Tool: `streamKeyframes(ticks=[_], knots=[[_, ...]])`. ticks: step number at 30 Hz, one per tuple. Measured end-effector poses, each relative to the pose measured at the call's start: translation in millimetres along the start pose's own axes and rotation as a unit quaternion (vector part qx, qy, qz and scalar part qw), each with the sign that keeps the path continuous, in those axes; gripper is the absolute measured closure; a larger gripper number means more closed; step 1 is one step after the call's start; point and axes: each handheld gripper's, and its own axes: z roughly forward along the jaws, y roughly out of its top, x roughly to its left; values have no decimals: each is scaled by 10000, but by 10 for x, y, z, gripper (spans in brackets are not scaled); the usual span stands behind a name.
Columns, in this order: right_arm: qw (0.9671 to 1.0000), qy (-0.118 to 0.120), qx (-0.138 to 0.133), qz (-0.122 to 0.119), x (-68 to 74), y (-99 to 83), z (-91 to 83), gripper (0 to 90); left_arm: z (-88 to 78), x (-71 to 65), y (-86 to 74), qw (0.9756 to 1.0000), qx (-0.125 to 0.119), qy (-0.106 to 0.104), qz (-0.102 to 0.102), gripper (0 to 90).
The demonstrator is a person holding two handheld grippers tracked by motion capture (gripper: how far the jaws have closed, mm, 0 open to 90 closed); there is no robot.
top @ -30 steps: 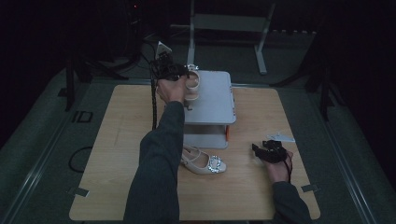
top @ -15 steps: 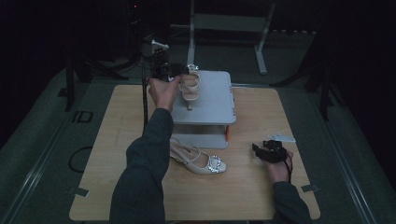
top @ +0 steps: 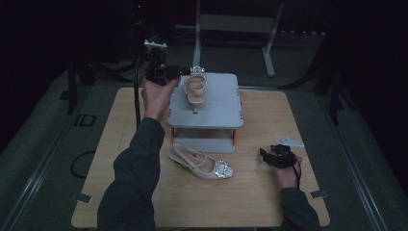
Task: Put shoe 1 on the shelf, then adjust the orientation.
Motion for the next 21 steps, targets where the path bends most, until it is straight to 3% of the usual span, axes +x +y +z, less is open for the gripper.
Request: streamKeyframes(ticks=[1,6,9,11,13,14,16,20,21], knots=[[10000,8,-13,-2,3,0,-6,450,-17,26,-13,9999,-18,-93,-36,492],[10000,40,-58,-49,40,10,-44,449,-73,104,-116,9993,188,101,305,491],[9999,70,-104,-89,75,17,-76,448,-113,142,-183,9990,225,4,394,486],[9998,92,-120,-120,96,20,-95,448,-150,169,-263,9973,314,150,652,478],[9998,109,-113,-158,119,21,-105,447,-193,209,-316,9975,277,59,647,478],[9997,118,-111,-163,133,21,-109,447,-193,209,-316,9975,277,59,647,478],[9996,157,-108,-196,159,20,-125,444,-263,229,-385,9960,278,182,832,475],[9994,199,-130,-269,206,26,-154,439,-313,250,-435,9959,245,110,865,475],[9986,283,-128,-420,292,26,-190,439,-361,273,-517,9933,338,263,1071,475]])
